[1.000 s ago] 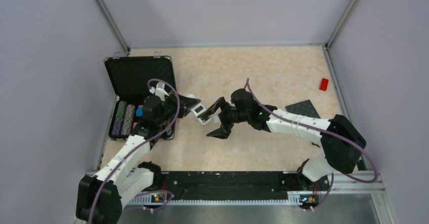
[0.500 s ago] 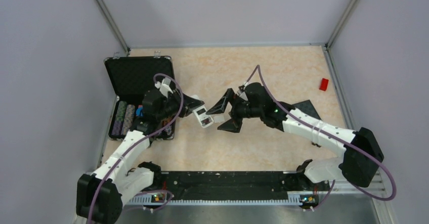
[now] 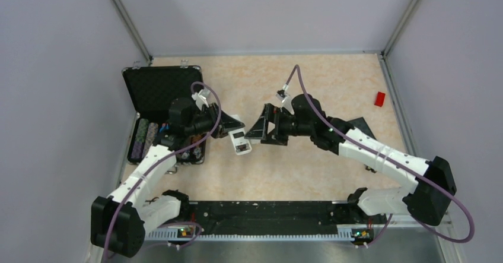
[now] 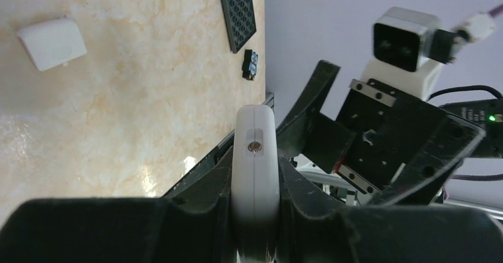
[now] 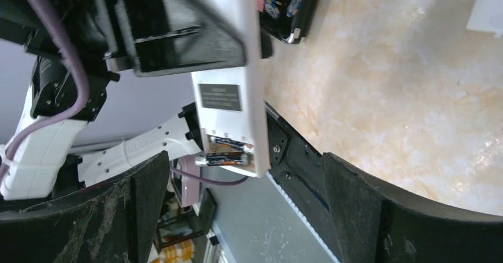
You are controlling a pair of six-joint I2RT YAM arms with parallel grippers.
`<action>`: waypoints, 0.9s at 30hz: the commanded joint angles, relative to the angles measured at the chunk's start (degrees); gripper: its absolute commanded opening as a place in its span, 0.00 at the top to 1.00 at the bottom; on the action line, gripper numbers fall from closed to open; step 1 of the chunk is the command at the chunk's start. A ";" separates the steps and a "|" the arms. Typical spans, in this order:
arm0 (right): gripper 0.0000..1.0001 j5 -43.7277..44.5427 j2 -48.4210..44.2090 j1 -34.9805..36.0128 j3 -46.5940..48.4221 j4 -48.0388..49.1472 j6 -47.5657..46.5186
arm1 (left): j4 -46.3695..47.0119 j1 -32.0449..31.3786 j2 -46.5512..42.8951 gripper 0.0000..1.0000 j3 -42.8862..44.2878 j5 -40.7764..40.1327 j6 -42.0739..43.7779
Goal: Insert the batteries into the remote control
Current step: Load the battery into the remote control.
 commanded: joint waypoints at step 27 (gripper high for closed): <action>0.11 4.81 6.83 9.33 10.23 -2.88 -10.28 | -4.57 -0.18 1.70 1.00 4.13 3.89 2.07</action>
